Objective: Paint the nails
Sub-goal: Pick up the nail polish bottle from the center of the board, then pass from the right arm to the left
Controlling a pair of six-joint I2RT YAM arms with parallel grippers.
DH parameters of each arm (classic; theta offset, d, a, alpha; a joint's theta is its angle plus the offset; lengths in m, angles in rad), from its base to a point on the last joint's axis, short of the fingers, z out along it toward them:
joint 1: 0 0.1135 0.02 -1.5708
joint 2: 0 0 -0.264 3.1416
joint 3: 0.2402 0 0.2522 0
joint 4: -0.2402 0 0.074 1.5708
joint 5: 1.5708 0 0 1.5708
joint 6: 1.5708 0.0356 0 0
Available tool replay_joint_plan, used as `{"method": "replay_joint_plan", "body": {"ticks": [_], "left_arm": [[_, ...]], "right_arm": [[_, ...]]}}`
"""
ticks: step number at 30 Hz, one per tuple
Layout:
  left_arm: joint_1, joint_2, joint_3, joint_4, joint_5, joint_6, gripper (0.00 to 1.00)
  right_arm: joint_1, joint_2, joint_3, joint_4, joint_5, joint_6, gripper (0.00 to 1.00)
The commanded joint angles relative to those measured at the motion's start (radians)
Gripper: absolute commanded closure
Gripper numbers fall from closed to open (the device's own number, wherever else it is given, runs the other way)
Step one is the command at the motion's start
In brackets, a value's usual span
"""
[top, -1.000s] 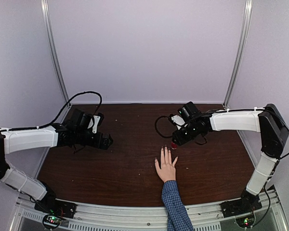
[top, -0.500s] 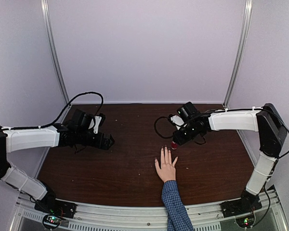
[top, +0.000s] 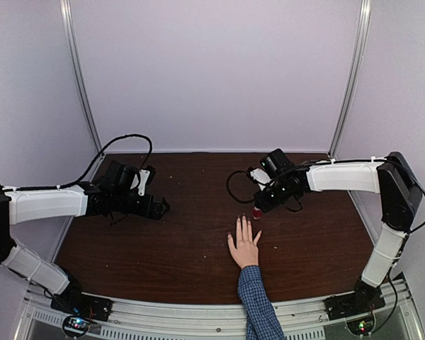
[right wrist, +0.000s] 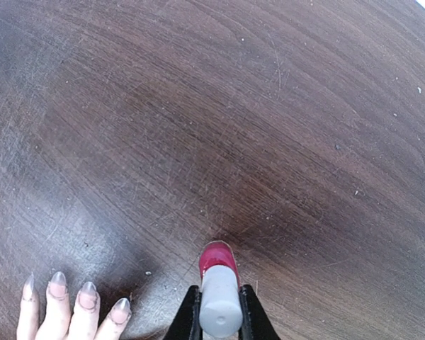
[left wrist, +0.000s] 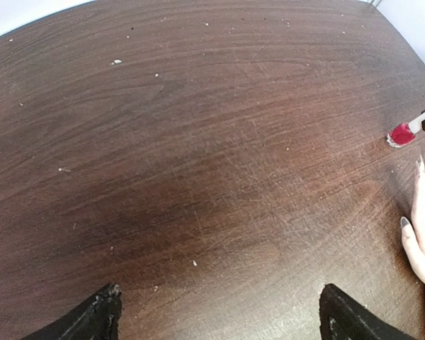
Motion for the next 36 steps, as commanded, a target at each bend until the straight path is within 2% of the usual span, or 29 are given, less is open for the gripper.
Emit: {"method": "replay_joint_plan", "body": {"ticks": [1,7,13,19,27,32,36], "left_arm": [[-0.004,0.007,0.000,0.051,0.018,0.016,0.02],[-0.005,-0.020,-0.050,0.141,0.055,0.030,0.02],[-0.026,-0.098,-0.126,0.343,0.263,0.086,0.02],[-0.135,-0.146,-0.126,0.390,0.302,0.161,0.04],[-0.330,-0.133,-0.093,0.509,0.136,0.245,0.04],[-0.380,-0.057,-0.039,0.552,0.285,0.287,0.06],[-0.420,-0.034,-0.013,0.560,0.338,0.304,0.09]], "right_arm": [[-0.002,-0.005,0.035,-0.013,0.003,-0.012,0.92],[0.001,-0.099,0.057,-0.060,-0.063,-0.025,0.96],[0.015,-0.234,0.120,-0.146,-0.232,-0.053,0.95],[0.037,-0.347,0.146,-0.200,-0.320,-0.040,0.95],[0.089,-0.440,0.146,-0.196,-0.393,0.020,0.95],[0.162,-0.448,0.155,-0.232,-0.460,-0.045,0.95],[0.215,-0.459,0.173,-0.280,-0.479,-0.099,0.95]]}}
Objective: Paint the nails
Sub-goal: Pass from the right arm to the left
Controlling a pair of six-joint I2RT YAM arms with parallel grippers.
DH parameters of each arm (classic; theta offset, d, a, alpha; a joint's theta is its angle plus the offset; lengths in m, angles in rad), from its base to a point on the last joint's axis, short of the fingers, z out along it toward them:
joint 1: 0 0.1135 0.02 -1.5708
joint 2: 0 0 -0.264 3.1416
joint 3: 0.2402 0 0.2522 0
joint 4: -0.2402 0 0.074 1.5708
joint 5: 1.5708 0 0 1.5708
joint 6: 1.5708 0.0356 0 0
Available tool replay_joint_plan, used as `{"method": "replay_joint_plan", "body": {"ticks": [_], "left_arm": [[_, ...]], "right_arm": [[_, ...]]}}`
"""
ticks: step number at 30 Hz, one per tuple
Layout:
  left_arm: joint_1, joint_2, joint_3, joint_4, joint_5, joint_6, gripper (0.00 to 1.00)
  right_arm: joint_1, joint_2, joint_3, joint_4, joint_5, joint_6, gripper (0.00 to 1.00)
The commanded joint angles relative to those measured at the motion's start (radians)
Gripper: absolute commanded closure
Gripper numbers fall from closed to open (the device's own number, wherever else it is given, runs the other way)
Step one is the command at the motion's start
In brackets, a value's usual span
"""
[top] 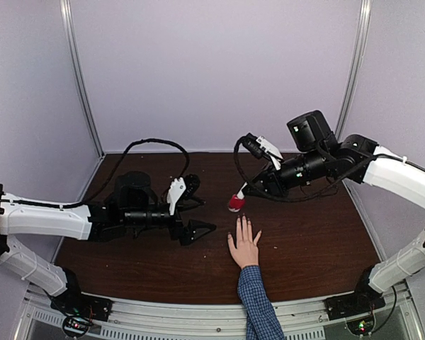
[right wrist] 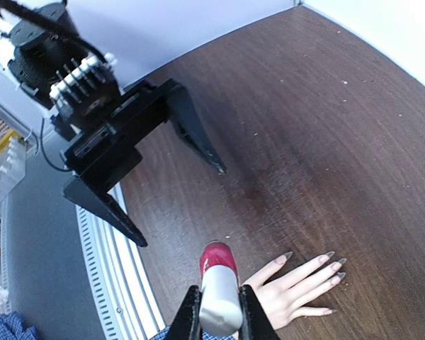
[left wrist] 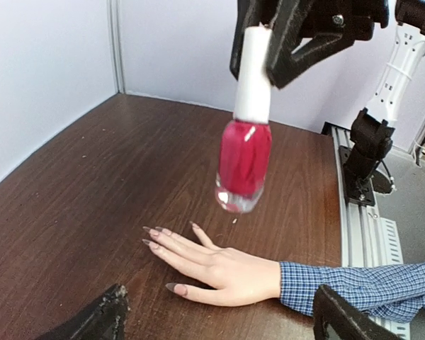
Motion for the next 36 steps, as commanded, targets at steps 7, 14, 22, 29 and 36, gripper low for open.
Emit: {"method": "replay_joint_plan", "body": {"ticks": [7,14,22,29,36], "left_arm": [[-0.072,0.043,0.076,0.117,0.139,0.032,0.20],[-0.093,0.095,0.116,0.142,0.174,-0.020,0.30],[-0.118,0.131,0.146,0.141,0.112,-0.029,0.44],[-0.118,0.138,0.139,0.170,0.142,-0.041,0.61],[-0.118,0.145,0.150,0.155,0.155,-0.056,0.72]], "right_arm": [[0.097,-0.047,0.056,-0.092,-0.072,-0.105,0.95],[0.122,-0.045,0.076,-0.119,-0.058,-0.130,0.95],[0.134,-0.039,0.090,-0.135,-0.025,-0.134,0.96],[0.139,-0.041,0.090,-0.128,-0.012,-0.127,0.96],[0.145,-0.031,0.100,-0.129,-0.008,-0.122,0.96]]}}
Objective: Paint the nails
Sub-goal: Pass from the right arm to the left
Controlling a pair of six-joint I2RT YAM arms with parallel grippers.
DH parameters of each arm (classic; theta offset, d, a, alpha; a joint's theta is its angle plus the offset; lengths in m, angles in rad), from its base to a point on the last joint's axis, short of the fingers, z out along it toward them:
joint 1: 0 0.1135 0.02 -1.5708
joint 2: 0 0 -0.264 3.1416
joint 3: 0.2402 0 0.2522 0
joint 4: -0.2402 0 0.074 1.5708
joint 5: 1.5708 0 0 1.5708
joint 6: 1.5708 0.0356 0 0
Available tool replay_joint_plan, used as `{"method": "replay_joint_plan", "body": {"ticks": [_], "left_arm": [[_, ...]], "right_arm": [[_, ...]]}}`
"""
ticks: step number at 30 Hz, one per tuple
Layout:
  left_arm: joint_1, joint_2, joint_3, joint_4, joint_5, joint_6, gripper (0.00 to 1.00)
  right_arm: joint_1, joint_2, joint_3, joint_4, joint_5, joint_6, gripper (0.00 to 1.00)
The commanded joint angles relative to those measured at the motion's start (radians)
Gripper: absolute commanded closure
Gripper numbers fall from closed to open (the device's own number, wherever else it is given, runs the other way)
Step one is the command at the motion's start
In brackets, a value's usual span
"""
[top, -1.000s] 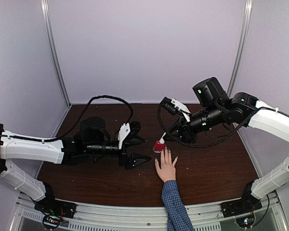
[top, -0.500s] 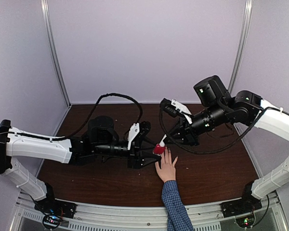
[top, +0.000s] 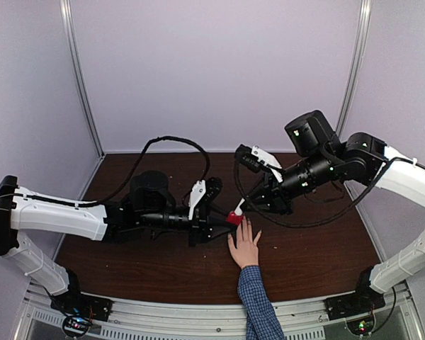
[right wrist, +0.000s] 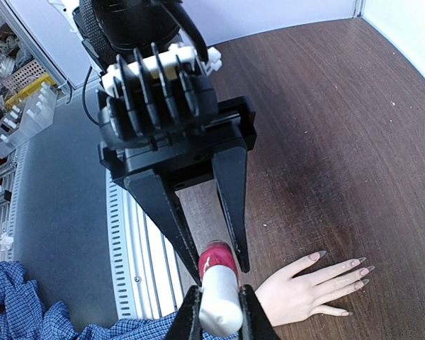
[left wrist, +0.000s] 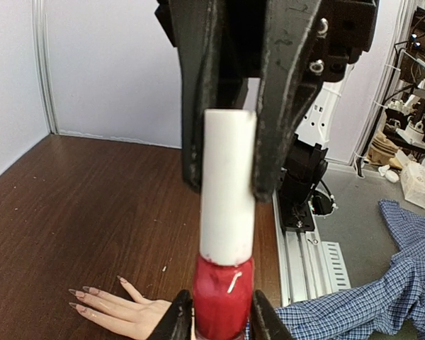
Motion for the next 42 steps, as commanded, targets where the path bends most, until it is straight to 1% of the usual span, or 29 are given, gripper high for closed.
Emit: {"method": "replay_joint_plan", "body": {"ticks": [1,12,16,19,24,27,29,30,33,37,42], "left_arm": [[-0.002,0.013,0.031,0.042,0.016,-0.018,0.73],[-0.002,0.012,0.043,0.049,0.008,-0.033,0.73],[-0.002,0.013,0.050,0.050,0.010,-0.031,0.71],[-0.002,0.016,0.057,0.045,0.023,-0.025,0.76],[-0.002,0.016,0.055,0.046,0.019,-0.027,0.78],[-0.002,0.010,0.053,0.054,0.030,-0.035,0.83],[-0.002,0.005,0.053,0.054,0.040,-0.038,0.89],[-0.002,0.002,0.054,0.056,0.051,-0.037,0.93],[-0.002,-0.006,0.057,0.056,0.110,-0.032,1.00],[-0.002,-0.007,0.088,0.017,0.254,-0.008,1.00],[-0.002,-0.003,0.099,0.042,0.339,-0.048,1.00]], "right_arm": [[0.012,-0.004,0.040,0.005,0.025,0.005,0.96],[0.016,0.004,0.044,-0.004,0.051,0.009,0.96],[0.015,0.006,0.041,-0.001,0.046,0.010,0.96],[0.016,0.004,0.041,0.001,0.051,0.010,0.96],[0.017,0.011,0.042,-0.003,0.046,0.007,0.97],[0.017,0.009,0.038,-0.001,0.035,0.004,0.97],[0.017,0.007,0.037,-0.001,0.021,-0.004,0.96],[0.017,0.005,0.035,-0.001,0.004,-0.010,0.96],[0.018,-0.003,0.032,-0.004,-0.038,-0.026,0.96],[0.023,-0.020,0.026,-0.005,-0.096,-0.055,0.96],[0.039,-0.045,0.021,-0.010,-0.146,-0.099,0.97]]}}
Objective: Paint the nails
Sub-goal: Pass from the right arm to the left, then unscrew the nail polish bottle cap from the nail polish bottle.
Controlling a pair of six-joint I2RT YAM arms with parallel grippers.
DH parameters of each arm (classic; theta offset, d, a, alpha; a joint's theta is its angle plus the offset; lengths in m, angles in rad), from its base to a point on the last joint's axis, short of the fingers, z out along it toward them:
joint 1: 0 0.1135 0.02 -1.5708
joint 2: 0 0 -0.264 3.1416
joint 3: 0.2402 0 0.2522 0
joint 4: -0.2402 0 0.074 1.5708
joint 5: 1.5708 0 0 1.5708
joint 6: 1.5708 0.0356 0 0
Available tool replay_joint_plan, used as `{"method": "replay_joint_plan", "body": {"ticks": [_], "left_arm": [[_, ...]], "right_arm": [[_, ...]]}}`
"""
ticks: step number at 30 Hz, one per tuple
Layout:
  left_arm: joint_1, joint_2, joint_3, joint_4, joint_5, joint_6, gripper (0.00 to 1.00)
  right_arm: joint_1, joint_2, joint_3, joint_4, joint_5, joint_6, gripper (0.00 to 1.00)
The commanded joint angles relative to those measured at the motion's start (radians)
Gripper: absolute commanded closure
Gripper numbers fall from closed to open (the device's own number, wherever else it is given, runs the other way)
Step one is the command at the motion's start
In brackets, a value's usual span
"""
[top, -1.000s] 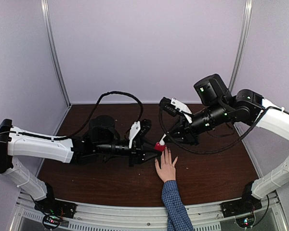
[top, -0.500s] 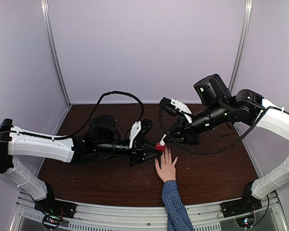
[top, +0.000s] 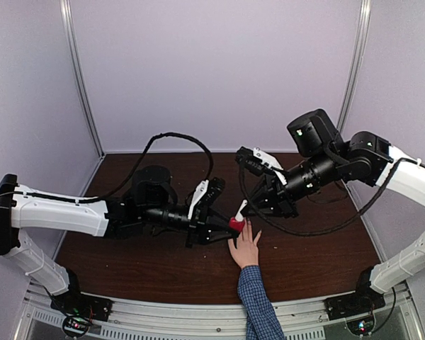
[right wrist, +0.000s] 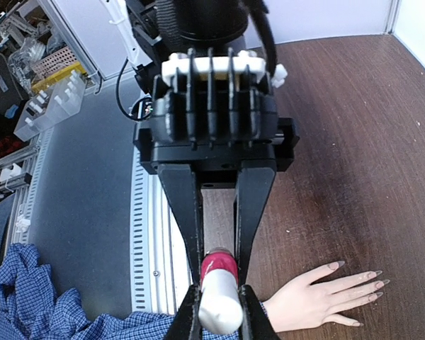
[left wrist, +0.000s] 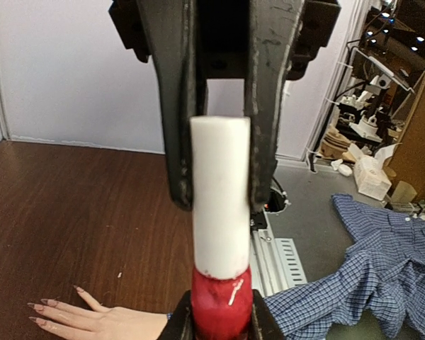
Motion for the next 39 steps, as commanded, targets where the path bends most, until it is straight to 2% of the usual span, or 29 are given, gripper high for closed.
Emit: {"method": "replay_joint_plan", "body": {"ticks": [1,8,9,11,13,15,18,21,26,34,39], "left_arm": [[-0.010,-0.018,0.054,0.088,0.163,-0.023,1.00],[-0.010,-0.017,0.052,0.156,0.238,-0.083,1.00],[-0.010,-0.018,0.054,0.155,0.237,-0.087,1.00],[-0.010,-0.026,0.058,0.124,0.201,-0.083,1.00],[-0.010,-0.044,0.064,0.055,0.136,-0.052,1.00],[-0.010,-0.065,0.057,0.018,0.060,-0.029,1.00],[-0.010,-0.100,0.032,-0.003,-0.091,-0.026,1.00],[-0.010,-0.129,0.035,-0.073,-0.303,-0.052,1.00],[-0.010,-0.150,0.040,-0.135,-0.469,-0.058,1.00],[-0.010,-0.151,0.045,-0.163,-0.541,-0.034,1.00],[-0.010,-0.126,0.066,-0.181,-0.551,-0.030,1.00]], "right_arm": [[0.026,-0.040,0.007,0.009,-0.080,-0.071,0.97],[0.041,-0.056,0.019,-0.018,-0.128,-0.121,0.97],[0.042,-0.058,0.019,-0.016,-0.125,-0.119,0.93],[0.042,-0.063,0.019,-0.006,-0.114,-0.106,0.75],[0.042,-0.075,0.016,0.016,-0.089,-0.087,0.63],[0.040,-0.093,0.008,0.042,-0.052,-0.060,0.47],[0.040,-0.120,-0.007,0.077,0.026,-0.015,0.37],[0.039,-0.132,-0.011,0.099,0.159,0.058,0.35],[0.033,-0.116,-0.016,0.138,0.352,0.224,0.35],[0.033,-0.056,-0.033,0.241,0.393,0.409,0.39],[0.033,-0.016,-0.023,0.269,0.388,0.464,0.43]]}}
